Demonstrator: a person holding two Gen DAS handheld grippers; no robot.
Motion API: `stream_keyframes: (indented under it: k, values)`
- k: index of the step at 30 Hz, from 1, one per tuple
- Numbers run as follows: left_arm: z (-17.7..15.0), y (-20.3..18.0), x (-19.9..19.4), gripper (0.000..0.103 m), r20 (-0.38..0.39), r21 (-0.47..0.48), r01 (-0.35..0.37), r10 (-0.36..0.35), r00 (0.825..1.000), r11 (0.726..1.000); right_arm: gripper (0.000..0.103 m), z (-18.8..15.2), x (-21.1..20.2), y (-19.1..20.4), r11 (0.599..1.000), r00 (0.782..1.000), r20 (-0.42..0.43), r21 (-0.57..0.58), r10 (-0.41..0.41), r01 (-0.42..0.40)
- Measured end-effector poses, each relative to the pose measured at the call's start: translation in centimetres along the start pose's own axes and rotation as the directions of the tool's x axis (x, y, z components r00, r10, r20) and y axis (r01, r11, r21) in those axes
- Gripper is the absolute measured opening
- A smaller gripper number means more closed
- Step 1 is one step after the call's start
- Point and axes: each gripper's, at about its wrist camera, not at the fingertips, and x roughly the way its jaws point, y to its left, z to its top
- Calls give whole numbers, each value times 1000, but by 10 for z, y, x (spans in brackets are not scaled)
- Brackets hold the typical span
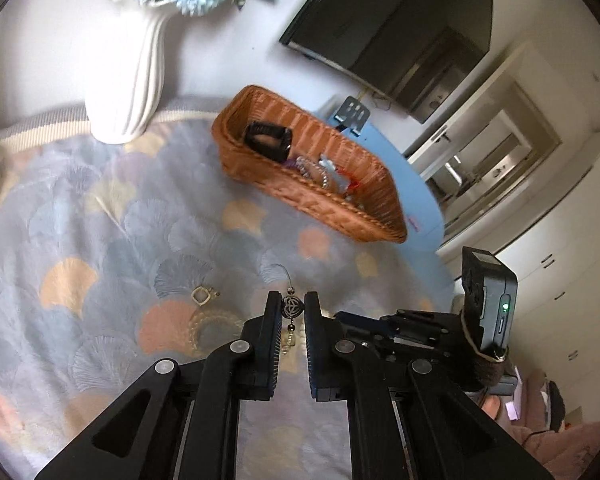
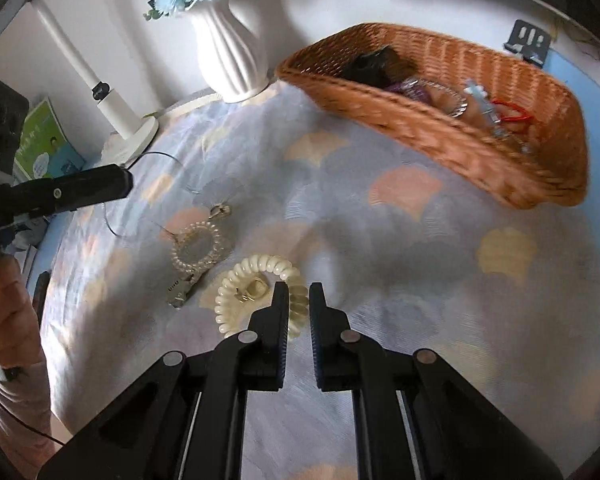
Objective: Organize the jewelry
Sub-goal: 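Grasp the silver pendant earring with the left tool while the right tool grasps the cream coil hair tie, then carry the earring and cream hair tie into the wicker basket and open both tools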
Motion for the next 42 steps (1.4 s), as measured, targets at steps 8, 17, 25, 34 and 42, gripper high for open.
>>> stream_keyframes:
  k: [8,17,25,34,42]
  values:
    - [-3,-3,3,11,-18,21,3,-3,1000,1000,12,-19,-6,-20,993,992,-40,-9,-118,118]
    - [-1,-17,9,11,-32,67,15,-12,999,998,15,-25,3,5,957,965,-1,-128,-263,261]
    - [17,-36,13,11,-41,116,3,2,999,993,12,-19,-9,-6,978,983,-18,-111,-180,177]
    - [78,-73,39,11,-51,211,85,-76,996,974,12,26,-74,-59,991,983,125,9,-131,131]
    - [134,-88,85,11,-77,230,123,-107,991,965,12,86,-75,-128,981,972,156,106,-177,161]
